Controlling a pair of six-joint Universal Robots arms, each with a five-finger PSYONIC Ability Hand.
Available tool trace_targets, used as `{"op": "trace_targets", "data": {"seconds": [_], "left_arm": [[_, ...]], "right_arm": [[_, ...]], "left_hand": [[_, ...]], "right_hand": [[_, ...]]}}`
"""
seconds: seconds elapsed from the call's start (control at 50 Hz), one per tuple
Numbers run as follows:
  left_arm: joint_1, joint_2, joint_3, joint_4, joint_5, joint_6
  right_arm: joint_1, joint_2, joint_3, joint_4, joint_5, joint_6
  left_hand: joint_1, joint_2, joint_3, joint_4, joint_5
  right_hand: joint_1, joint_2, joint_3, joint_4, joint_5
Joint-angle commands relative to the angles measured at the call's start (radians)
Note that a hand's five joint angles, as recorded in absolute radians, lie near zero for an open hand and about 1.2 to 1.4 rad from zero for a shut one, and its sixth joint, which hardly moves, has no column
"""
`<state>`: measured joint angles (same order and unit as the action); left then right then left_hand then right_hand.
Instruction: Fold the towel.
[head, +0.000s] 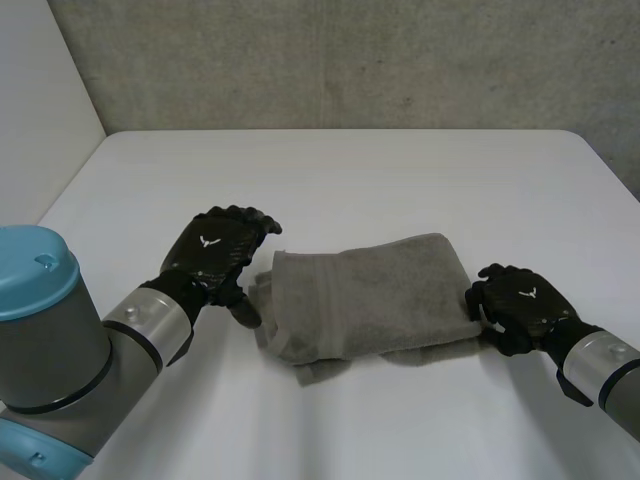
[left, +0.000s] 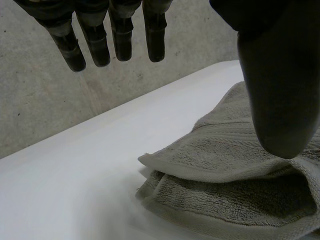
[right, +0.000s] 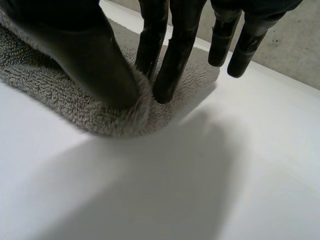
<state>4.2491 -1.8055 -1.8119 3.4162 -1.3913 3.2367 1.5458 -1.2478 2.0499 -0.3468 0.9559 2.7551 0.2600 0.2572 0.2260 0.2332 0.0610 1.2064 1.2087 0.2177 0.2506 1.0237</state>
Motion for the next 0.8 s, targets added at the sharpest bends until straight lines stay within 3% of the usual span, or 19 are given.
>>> {"op": "trace_targets", "data": {"seconds": [0.02, 0.42, 0.48, 0.52, 0.6, 0.64, 0.68, 0.7, 0.74, 0.8], "left_arm": [[0.000, 0.000, -0.001, 0.000, 0.000, 0.000], [0.011, 0.012, 0.002, 0.008, -0.005, 0.000], [0.015, 0.020, 0.005, 0.015, -0.008, -0.002], [0.017, 0.029, 0.005, 0.018, -0.008, -0.002], [0.035, 0.054, 0.003, 0.018, -0.009, -0.003], [0.051, 0.070, 0.003, 0.021, -0.009, -0.015], [0.061, 0.080, 0.003, 0.021, -0.008, -0.026], [0.061, 0.080, 0.003, 0.021, -0.008, -0.026], [0.086, 0.100, 0.003, 0.021, -0.008, -0.049], [0.109, 0.113, 0.002, 0.021, -0.008, -0.072]], "right_arm": [[0.007, 0.007, -0.004, 0.002, -0.002, 0.003], [-0.019, -0.027, -0.099, 0.065, 0.000, 0.015], [0.068, -0.084, -0.188, 0.158, -0.005, 0.037], [0.205, -0.104, -0.291, 0.216, 0.003, 0.079], [0.327, -0.096, -0.381, 0.215, 0.029, 0.124], [0.381, -0.084, -0.421, 0.215, 0.052, 0.136], [0.520, -0.023, -0.505, 0.226, 0.102, 0.141], [0.521, -0.022, -0.505, 0.226, 0.103, 0.141], [0.658, 0.042, -0.554, 0.226, 0.141, 0.140], [0.702, 0.070, -0.560, 0.224, 0.150, 0.140]], "left_hand": [[-0.064, -0.061, -0.051, -0.059, -0.040], [-0.064, -0.061, -0.051, -0.059, -0.040], [-0.064, -0.061, -0.051, -0.059, -0.040], [-0.064, -0.061, -0.051, -0.059, -0.040], [-0.064, -0.061, -0.051, -0.059, -0.040], [-0.064, -0.061, -0.051, -0.059, -0.040], [-0.064, -0.061, -0.051, -0.059, -0.040], [-0.064, -0.061, -0.051, -0.059, -0.040], [-0.064, -0.061, -0.051, -0.059, -0.040], [-0.064, -0.061, -0.051, -0.059, -0.040]], "right_hand": [[0.190, 0.188, -0.043, -0.076, 0.198], [0.190, 0.188, -0.043, -0.076, 0.198], [0.190, 0.188, -0.043, -0.076, 0.198], [0.190, 0.188, -0.043, -0.076, 0.198], [0.190, 0.188, -0.043, -0.076, 0.198], [0.190, 0.188, -0.043, -0.076, 0.198], [0.190, 0.188, -0.043, -0.076, 0.198], [0.190, 0.188, -0.043, -0.076, 0.198], [0.190, 0.188, -0.043, -0.076, 0.198], [0.190, 0.188, -0.043, -0.076, 0.198]]}}
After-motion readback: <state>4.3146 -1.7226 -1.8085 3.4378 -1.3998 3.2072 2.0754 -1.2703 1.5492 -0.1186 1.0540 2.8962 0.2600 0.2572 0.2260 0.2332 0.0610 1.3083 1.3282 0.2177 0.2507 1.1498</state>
